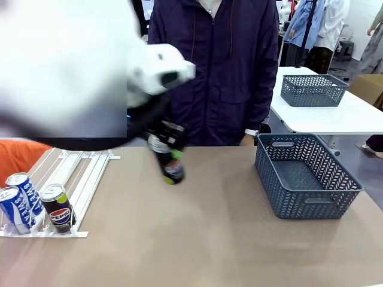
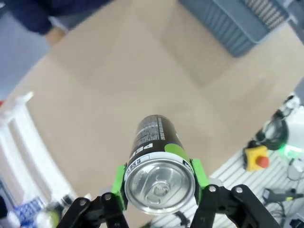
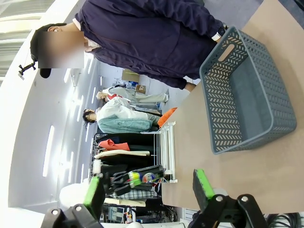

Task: Retrieve and store the cans from the dispenser.
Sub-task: Pick up one can from the Automatic Can Dispenser and place it in the middle of the table.

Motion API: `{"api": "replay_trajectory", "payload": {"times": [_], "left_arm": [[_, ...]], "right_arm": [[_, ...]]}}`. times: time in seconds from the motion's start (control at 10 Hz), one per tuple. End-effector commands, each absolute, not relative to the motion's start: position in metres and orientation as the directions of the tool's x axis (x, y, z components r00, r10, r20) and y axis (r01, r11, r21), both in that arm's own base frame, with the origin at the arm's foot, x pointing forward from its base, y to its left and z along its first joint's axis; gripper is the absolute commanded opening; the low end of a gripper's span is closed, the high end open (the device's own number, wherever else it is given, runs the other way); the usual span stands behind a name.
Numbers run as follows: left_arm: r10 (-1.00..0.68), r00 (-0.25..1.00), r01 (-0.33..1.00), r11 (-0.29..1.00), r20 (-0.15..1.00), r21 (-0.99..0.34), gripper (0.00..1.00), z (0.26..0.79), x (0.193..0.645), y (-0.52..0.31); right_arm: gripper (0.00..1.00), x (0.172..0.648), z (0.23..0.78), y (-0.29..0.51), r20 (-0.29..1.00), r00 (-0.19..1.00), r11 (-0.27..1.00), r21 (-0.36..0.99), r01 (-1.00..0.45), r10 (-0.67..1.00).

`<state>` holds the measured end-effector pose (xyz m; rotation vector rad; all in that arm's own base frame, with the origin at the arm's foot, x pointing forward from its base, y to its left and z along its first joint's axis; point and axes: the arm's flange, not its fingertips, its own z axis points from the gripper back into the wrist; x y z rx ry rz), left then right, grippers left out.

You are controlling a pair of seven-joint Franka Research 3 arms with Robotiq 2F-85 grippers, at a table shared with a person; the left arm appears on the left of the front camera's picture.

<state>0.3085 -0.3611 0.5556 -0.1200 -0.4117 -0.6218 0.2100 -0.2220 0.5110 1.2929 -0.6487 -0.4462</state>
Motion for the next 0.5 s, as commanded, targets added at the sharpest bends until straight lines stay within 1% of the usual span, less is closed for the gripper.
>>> {"api": "replay_trajectory", "payload": {"times": [0.0, 0.1, 0.2, 0.3, 0.4], "left_arm": [[-0.661, 0.676, 0.694, 0.719, 0.325, 0.020, 0.00, 0.527, 0.356, -0.392], [-0.695, 0.666, 0.720, 0.693, 0.271, 0.010, 0.00, 0.503, 0.367, -0.406], [-0.712, 0.652, 0.744, 0.667, 0.261, -0.041, 0.00, 0.488, 0.377, -0.413], [-0.710, 0.653, 0.739, 0.673, 0.264, -0.019, 0.00, 0.476, 0.383, -0.416], [-0.727, 0.630, 0.763, 0.645, 0.273, -0.042, 0.00, 0.458, 0.389, -0.422]], "right_arm": [[1.00, 0.213, 0.514, -0.223, 0.216, 0.735, 0.228, 0.970, -0.086, -0.642], [1.00, 0.213, 0.514, -0.223, 0.216, 0.735, 0.228, 0.970, -0.086, -0.642], [1.00, 0.213, 0.514, -0.223, 0.216, 0.735, 0.228, 0.970, -0.086, -0.642], [1.00, 0.213, 0.514, -0.223, 0.216, 0.735, 0.228, 0.970, -0.086, -0.642], [1.00, 0.213, 0.514, -0.223, 0.216, 0.735, 0.228, 0.970, -0.086, -0.642]]}}
